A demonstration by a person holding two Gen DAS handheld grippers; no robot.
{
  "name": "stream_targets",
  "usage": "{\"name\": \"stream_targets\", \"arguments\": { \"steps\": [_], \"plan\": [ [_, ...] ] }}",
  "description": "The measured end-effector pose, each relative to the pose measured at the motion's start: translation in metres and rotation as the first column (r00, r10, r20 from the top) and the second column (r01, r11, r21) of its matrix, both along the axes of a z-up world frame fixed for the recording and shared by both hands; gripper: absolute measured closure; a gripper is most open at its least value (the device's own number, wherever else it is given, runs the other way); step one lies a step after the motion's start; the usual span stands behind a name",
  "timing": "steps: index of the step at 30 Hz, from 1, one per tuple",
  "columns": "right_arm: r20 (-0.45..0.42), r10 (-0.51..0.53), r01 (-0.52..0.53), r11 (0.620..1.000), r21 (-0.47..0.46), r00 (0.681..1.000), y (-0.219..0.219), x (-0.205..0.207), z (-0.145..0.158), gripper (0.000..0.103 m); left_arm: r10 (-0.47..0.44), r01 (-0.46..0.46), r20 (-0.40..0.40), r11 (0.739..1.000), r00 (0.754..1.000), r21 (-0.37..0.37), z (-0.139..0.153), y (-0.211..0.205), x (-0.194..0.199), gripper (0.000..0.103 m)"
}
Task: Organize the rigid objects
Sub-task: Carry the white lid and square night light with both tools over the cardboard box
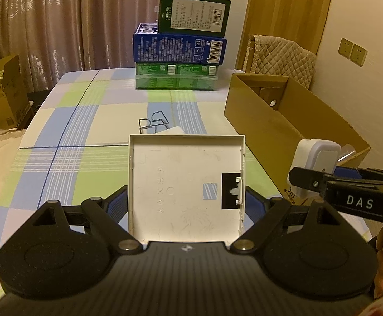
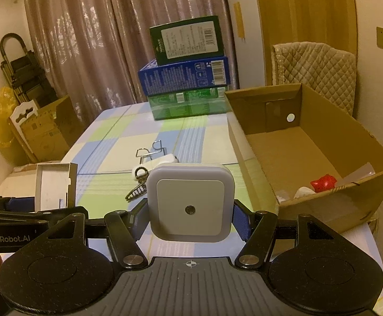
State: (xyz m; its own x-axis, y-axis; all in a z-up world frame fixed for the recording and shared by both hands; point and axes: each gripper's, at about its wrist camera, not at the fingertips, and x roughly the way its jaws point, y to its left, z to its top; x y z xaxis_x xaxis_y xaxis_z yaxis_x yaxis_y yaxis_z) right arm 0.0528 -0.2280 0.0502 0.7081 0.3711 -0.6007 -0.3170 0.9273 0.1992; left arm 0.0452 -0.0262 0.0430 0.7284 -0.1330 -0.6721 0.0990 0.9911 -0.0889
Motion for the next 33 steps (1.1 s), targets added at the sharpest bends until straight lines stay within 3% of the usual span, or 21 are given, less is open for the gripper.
{"name": "stream_targets", "arguments": {
  "steps": [13,33],
  "plan": [
    [0.013,-0.063,0.063,0.998,0.026,0.998,-0.033,0.002,0.007,0.041,-0.045,0.045,0.007,0.999,0.999,-0.003,0.005,-0.029,0.011,0.018],
    [0.062,-0.162,0.161,0.987,0.020,0.985,-0.101,0.030,0.026,0.041,-0.176,0.177,0.031,0.984,0.984,-0.011,0.016,-0.109,0.052,0.018]
  ]
}}
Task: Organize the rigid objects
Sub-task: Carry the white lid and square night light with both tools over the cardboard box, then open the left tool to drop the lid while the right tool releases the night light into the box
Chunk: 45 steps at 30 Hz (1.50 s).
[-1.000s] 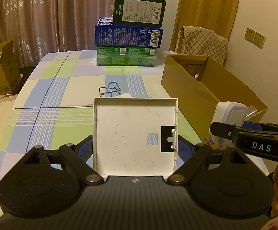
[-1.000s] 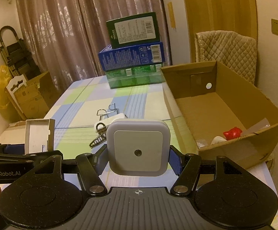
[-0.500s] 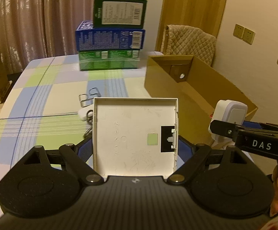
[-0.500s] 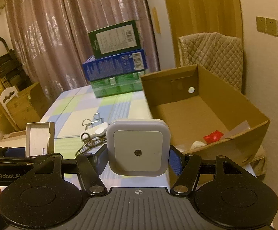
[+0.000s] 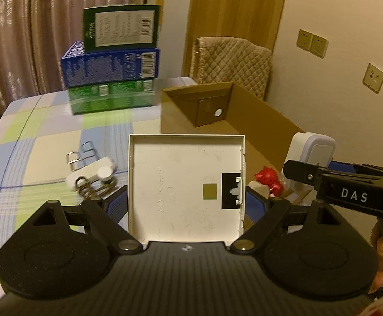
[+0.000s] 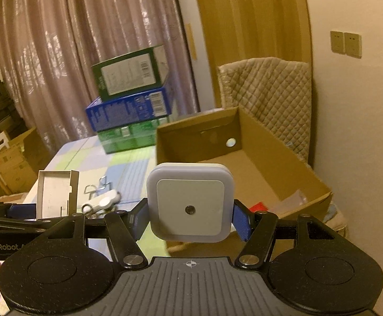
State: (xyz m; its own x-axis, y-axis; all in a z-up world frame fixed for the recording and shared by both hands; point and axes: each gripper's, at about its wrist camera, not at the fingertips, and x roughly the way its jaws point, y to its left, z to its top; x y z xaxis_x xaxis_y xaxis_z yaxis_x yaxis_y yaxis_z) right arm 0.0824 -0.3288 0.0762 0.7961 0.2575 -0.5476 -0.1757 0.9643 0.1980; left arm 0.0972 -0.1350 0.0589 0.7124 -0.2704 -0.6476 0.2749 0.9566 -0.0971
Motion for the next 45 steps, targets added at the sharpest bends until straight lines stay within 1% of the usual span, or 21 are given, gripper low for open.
{"name": "stream_targets", "arguments": {
  "steps": [9,15,21,24,27,29,35,42,45],
  "plan": [
    [0.013,-0.033,0.034,0.999,-0.022,0.999,-0.036,0.024,0.006,0.041,-0.067,0.067,0.016,0.998,0.998,0.000,0.005,-0.038,0.024,0.018],
    [-0.007,-0.032,0.032,0.999,-0.044,0.999,-0.057,0.050,0.003,0.041,-0.104,0.104,0.010,0.995,0.995,0.001,0.001,-0.057,0.043,0.018],
    [-0.055,-0.046,0.045,0.999,-0.005,0.997,-0.079,0.082,-0.007,0.041,-0.137,0.137,-0.003,0.991,0.991,0.003,-0.005,-0.076,0.071,0.018],
    [-0.084,-0.047,0.049,0.998,0.025,0.995,-0.086,0.094,-0.014,0.041,-0.161,0.161,-0.003,0.987,0.987,0.018,-0.008,-0.090,0.085,0.018],
    [-0.097,-0.053,0.056,0.998,0.027,0.994,-0.090,0.102,-0.020,0.041,-0.183,0.184,-0.016,0.983,0.983,0.018,-0.014,-0.100,0.097,0.018],
    [-0.107,-0.061,0.065,0.997,0.041,0.992,-0.094,0.106,-0.024,0.041,-0.192,0.192,-0.023,0.981,0.981,0.032,-0.019,-0.105,0.105,0.018],
    [-0.119,-0.072,0.079,0.995,0.057,0.990,-0.102,0.110,-0.030,0.041,-0.205,0.206,-0.046,0.978,0.978,0.030,-0.030,-0.111,0.117,0.018],
    [-0.131,-0.077,0.086,0.994,0.071,0.988,-0.104,0.114,-0.035,0.041,-0.203,0.205,-0.057,0.978,0.977,0.024,-0.034,-0.110,0.126,0.017],
    [-0.127,-0.074,0.083,0.994,0.070,0.989,-0.103,0.115,-0.033,0.041,-0.184,0.186,-0.040,0.982,0.982,0.044,-0.032,-0.106,0.127,0.016]
  ]
}}
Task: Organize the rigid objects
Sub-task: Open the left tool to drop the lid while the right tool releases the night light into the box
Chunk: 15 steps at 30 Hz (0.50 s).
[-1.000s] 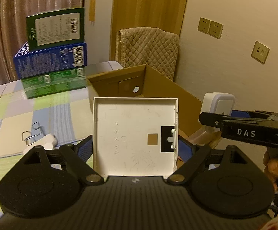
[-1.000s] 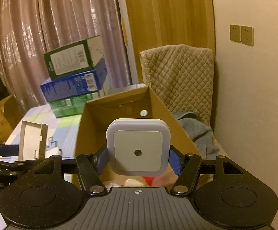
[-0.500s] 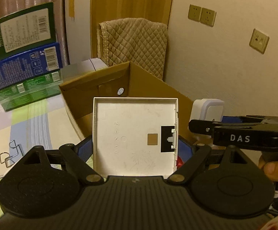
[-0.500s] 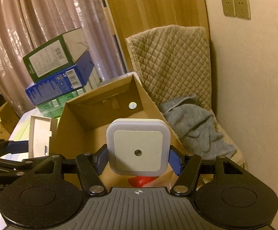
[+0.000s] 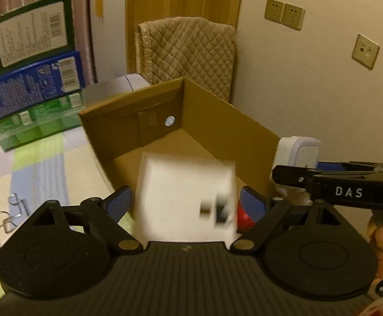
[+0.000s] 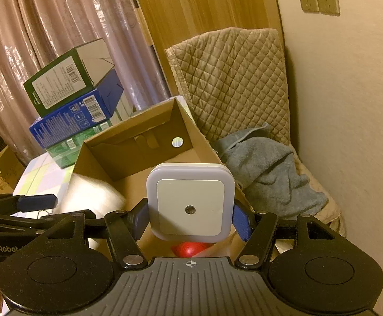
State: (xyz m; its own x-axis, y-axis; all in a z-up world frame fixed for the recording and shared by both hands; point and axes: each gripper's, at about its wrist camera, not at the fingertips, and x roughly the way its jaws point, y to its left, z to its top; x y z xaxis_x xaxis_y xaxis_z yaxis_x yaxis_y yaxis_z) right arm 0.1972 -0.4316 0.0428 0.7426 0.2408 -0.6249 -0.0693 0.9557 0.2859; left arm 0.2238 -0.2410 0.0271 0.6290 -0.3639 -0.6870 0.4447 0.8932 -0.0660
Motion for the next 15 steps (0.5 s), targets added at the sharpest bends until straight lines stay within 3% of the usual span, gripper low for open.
{"name": "stream_targets", "arguments": {
  "steps": [9,15],
  "plan": [
    [0.001,0.023,-0.023,1.000,-0.007,1.000,0.010,0.006,0.003,0.041,0.094,-0.092,0.017,0.994,0.995,-0.058,0.014,0.038,-0.013,0.016],
    [-0.005,0.056,-0.056,0.998,-0.016,0.998,0.025,0.012,0.002,0.041,0.154,-0.153,0.010,0.986,0.988,-0.058,0.014,0.064,-0.023,0.016]
  ]
}}
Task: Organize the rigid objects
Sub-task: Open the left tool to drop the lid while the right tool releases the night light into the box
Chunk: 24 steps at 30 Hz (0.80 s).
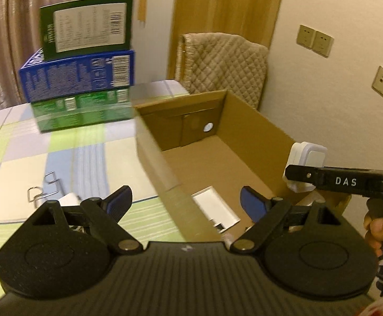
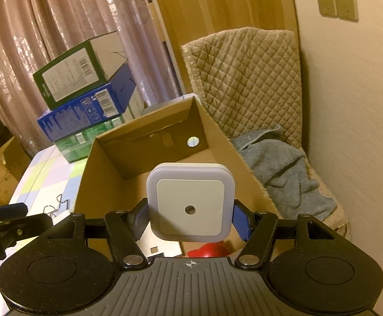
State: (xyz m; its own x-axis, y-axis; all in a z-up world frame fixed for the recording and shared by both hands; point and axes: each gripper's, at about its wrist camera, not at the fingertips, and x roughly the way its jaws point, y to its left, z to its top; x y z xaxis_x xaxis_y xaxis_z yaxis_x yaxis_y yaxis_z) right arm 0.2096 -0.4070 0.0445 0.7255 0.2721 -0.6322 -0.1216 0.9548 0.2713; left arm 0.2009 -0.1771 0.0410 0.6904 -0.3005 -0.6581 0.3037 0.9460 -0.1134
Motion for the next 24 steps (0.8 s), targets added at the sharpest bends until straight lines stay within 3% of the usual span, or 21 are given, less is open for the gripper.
{"name": "stream_targets", "arguments": {
  "steps": [12,24],
  "plan": [
    [-0.023,0.023,-0.024,0.999,-0.033,0.999,0.016,0.010,-0.007,0.041,0.045,-0.045,-0.001,0.999,0.999,-0.023,-0.003,0.024,-0.012,0.017],
    [0.030,-0.022,0.021,0.999,0.040,0.999,0.011,-0.010,0.005,0.038,0.082,-0.082,-0.010,0.996,0.997,-0.034,-0.006,0.045,-0.033,0.017]
  ]
}}
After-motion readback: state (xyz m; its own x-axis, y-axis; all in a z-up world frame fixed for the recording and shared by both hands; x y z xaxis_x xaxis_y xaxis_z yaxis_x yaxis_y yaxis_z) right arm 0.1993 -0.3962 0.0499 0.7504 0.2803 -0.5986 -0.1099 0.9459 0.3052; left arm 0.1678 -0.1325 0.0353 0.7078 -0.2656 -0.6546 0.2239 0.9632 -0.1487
